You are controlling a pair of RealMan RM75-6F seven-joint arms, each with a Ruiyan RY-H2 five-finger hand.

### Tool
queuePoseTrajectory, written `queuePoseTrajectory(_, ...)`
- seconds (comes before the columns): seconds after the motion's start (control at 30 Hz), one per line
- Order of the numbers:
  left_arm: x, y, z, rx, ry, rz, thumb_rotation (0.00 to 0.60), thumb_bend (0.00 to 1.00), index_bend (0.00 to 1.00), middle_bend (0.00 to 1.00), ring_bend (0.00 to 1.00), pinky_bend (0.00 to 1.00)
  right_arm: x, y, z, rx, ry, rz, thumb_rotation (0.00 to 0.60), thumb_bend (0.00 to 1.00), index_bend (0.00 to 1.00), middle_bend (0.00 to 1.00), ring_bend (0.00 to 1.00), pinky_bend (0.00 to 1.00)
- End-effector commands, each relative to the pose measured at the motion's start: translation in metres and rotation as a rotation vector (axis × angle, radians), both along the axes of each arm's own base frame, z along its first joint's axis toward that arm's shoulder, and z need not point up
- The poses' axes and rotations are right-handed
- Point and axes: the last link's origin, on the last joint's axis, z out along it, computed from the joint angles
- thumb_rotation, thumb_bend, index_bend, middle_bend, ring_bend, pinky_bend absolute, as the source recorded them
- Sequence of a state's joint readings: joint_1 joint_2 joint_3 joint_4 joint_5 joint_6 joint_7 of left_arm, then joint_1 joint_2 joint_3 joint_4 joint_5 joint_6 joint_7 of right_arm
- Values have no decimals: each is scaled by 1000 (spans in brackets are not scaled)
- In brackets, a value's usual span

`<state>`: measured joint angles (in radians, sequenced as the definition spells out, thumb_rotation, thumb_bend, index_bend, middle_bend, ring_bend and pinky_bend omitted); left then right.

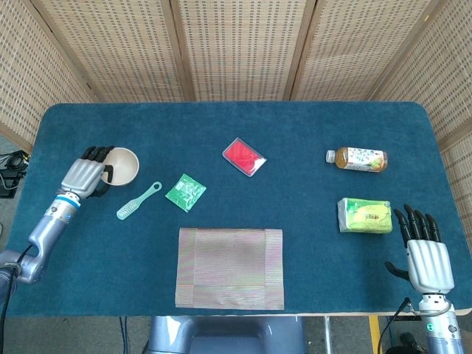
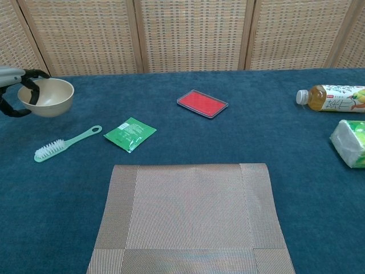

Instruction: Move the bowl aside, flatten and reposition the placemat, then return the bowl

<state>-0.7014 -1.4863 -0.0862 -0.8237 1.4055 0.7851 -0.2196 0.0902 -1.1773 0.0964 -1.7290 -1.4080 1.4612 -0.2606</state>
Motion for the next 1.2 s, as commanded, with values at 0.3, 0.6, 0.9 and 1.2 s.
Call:
queuePoseTrajectory(0.3, -35, -3, 2, 15, -6, 137, 600, 411, 548, 0, 0, 0, 0, 0, -2, 6, 4, -1, 600, 0, 0, 0, 0, 0)
queuePoseTrajectory(0.6, -21, -13, 17, 59, -128, 43, 600, 0, 0, 0, 0, 0, 1, 1, -1, 6, 1, 5, 600, 0, 0, 0, 0, 0)
queuePoseTrajectory(0.9, 29, -47, 35, 22, -227, -290, 600, 0, 0, 0, 0, 0, 0, 0, -1, 5, 2, 1, 600, 0, 0, 0, 0, 0)
queuePoseTrajectory(1.2, 80, -112, -13, -275, -218, -568, 600, 0, 275, 0, 0, 0, -1, 0, -4, 10, 11, -7, 600, 0, 0, 0, 0, 0)
